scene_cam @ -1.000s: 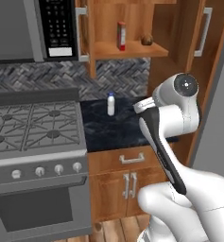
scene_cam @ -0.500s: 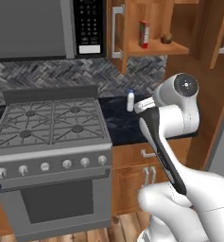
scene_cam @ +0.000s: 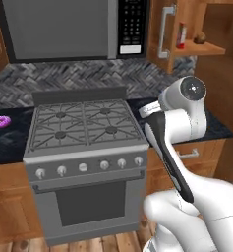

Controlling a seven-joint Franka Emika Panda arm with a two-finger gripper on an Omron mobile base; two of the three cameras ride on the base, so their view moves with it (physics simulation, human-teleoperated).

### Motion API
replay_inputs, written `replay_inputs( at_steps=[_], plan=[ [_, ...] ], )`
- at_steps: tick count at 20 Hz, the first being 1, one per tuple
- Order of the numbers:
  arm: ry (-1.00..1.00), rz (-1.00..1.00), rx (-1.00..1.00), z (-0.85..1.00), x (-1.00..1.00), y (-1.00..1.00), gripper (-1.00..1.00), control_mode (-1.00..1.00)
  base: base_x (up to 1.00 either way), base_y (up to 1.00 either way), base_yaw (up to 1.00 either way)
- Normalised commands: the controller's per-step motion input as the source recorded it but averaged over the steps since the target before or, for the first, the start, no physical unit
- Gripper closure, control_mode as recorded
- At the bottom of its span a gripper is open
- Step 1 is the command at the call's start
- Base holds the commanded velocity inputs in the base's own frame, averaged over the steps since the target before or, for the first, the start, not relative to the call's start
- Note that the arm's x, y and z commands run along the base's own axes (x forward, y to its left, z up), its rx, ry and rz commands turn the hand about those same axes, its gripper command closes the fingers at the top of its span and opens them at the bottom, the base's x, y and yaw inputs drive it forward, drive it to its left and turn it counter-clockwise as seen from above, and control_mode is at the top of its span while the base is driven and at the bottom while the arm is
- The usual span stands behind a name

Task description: Pick the cereal and canned food from the counter and place them in the cabinets closest to them.

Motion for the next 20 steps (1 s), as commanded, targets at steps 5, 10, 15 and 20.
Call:
replay_inputs(
  at_steps=[5,10,15,20],
  plan=[
    [0.00,0.00,0.00,0.00,0.00,0.00,-1.00,1.00,-0.31,0.68,0.00],
    [0.00,0.00,0.00,0.00,0.00,0.00,-1.00,1.00,-0.29,0.71,0.00],
    [0.00,0.00,0.00,0.00,0.00,0.00,-1.00,1.00,-0.29,0.72,0.00],
    [0.00,0.00,0.00,0.00,0.00,0.00,-1.00,1.00,-0.27,0.72,0.00]
  ],
)
